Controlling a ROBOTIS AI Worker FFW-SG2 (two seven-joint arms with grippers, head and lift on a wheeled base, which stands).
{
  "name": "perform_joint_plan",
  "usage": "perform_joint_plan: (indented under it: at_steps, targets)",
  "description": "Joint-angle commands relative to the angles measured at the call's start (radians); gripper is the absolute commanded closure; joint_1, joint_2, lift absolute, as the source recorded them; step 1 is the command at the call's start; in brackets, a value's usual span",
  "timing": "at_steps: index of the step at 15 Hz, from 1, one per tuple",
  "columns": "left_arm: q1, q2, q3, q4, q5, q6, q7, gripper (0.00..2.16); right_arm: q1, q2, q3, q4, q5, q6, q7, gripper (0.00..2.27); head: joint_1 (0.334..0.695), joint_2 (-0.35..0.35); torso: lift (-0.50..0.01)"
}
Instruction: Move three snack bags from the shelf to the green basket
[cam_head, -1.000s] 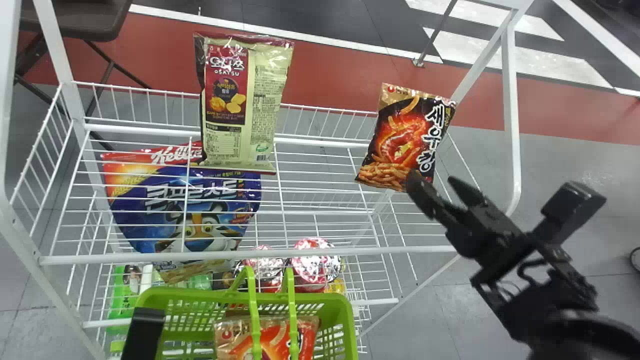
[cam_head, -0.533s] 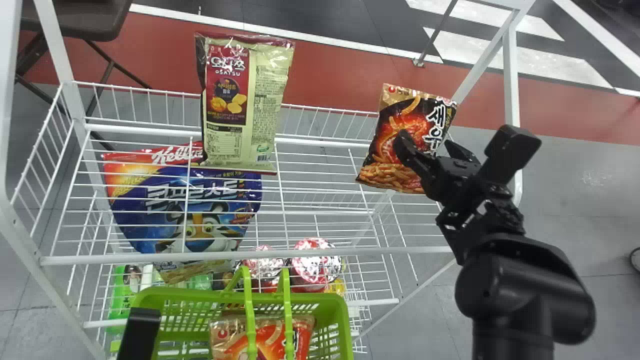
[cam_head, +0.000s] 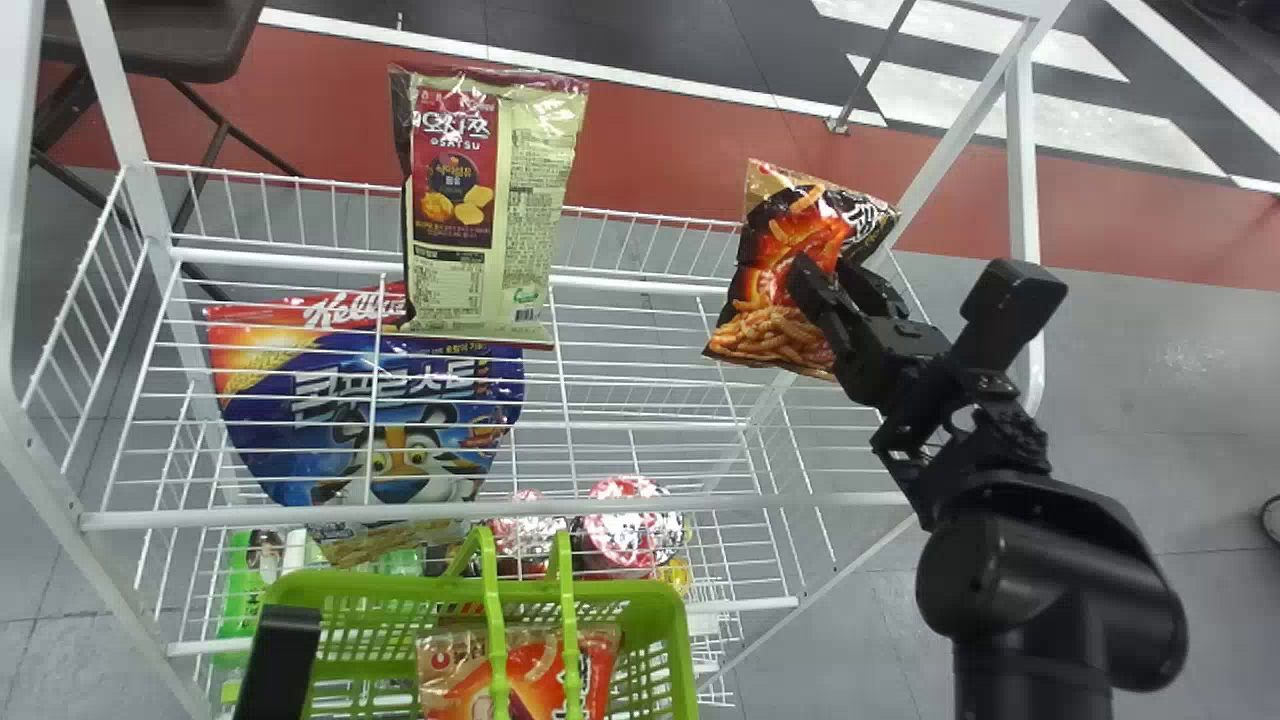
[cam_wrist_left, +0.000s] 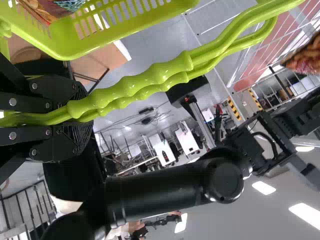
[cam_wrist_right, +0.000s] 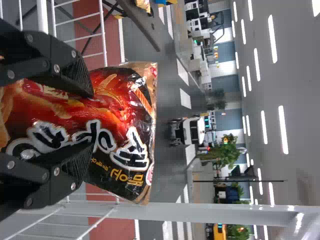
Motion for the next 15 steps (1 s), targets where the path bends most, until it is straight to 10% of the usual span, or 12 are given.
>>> perform_joint_plan:
  at_steps: [1,15]
  targets:
    - [-0.001,0.000,0.003,0.000,0.002,0.001,-0.002,1.67,0.065,0.001,-0.028,-0.106,-0.034,0.056,0.012,2.23,0.695,-0.350,-0.047]
    - [-0.001,0.002,-0.009,-0.012,-0.005,0.001,0.024,1.67,0.424,0.029,-0.365,-0.532,-0.580,0.955,0.343,2.23,0.695,-0.350,-0.047]
